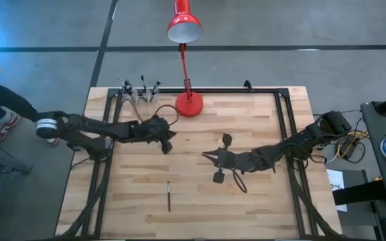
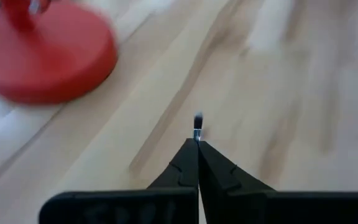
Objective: Pick & Place Makeup Supplies
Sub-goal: Put the makeup brush into the transparent organizer
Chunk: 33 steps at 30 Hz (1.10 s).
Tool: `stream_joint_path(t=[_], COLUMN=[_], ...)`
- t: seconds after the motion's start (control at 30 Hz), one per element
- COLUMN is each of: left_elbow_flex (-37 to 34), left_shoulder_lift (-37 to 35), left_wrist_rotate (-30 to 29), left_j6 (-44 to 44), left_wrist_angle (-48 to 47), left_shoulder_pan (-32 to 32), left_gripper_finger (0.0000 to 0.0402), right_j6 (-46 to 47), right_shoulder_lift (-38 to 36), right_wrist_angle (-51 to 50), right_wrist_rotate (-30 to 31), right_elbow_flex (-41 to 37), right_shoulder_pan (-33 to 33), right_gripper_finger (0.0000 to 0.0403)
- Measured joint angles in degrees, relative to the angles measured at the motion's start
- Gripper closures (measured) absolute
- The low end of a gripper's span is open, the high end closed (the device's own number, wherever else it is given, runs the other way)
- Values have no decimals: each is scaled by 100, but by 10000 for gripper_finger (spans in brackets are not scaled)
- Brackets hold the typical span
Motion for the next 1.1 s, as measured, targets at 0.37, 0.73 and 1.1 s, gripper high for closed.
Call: stream_joint_path(t=[0.37, 0.73, 1.1], left_elbow_flex=[-1113, -61, 1211], left_shoulder_lift=[-443, 507, 2340], left_wrist_rotate=[726, 1045, 1134], left_j6=[-320, 31, 554], left_wrist_angle=[2352, 1106, 638], left_shoulder_pan=[-29, -98, -130], left_gripper_finger=[399, 353, 308], right_j6=[294, 288, 247], right_shoulder_lift=[540, 570, 520], right_wrist_angle=[601, 654, 619], right_wrist_rotate=[0, -13, -15], right_elbow_flex=[-221, -195, -252], right_shoulder_pan=[-138, -253, -134], right_gripper_finger=[385, 385, 385])
